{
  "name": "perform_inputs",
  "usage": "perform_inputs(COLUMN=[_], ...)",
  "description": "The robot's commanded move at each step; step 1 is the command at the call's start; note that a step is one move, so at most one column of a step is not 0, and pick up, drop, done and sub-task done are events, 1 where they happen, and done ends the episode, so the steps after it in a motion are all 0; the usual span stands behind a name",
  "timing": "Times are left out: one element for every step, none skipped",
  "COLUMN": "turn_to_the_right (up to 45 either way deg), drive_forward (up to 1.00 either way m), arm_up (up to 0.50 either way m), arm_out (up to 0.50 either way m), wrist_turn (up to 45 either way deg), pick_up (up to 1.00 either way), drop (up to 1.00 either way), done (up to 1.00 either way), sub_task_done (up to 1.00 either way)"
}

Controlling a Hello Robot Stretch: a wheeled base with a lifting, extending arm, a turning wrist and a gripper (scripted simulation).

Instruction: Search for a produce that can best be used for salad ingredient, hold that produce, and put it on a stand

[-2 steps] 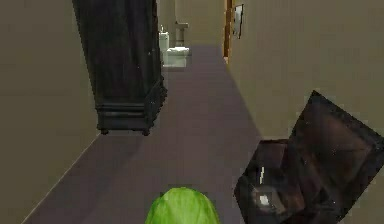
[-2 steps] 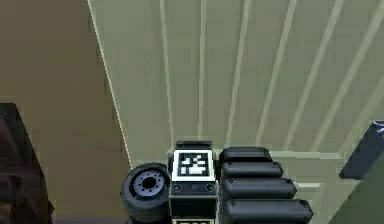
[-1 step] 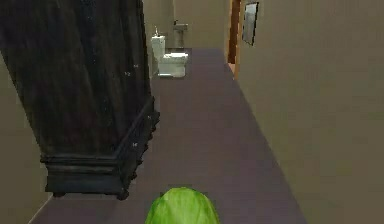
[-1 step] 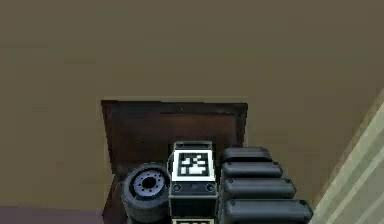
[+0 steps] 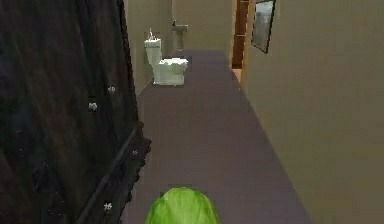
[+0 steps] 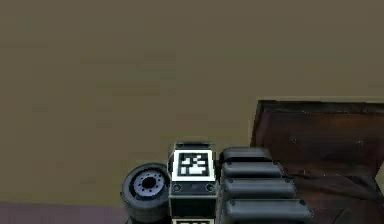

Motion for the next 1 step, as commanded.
perform_inputs(turn_to_the_right=[6.0], drive_forward=[0.00], arm_up=[0.00], arm_out=[0.00], wrist_turn=[0.0], pick_up=[0.00], drop=[0.00], done=[0.00], sub_task_done=[0.00])
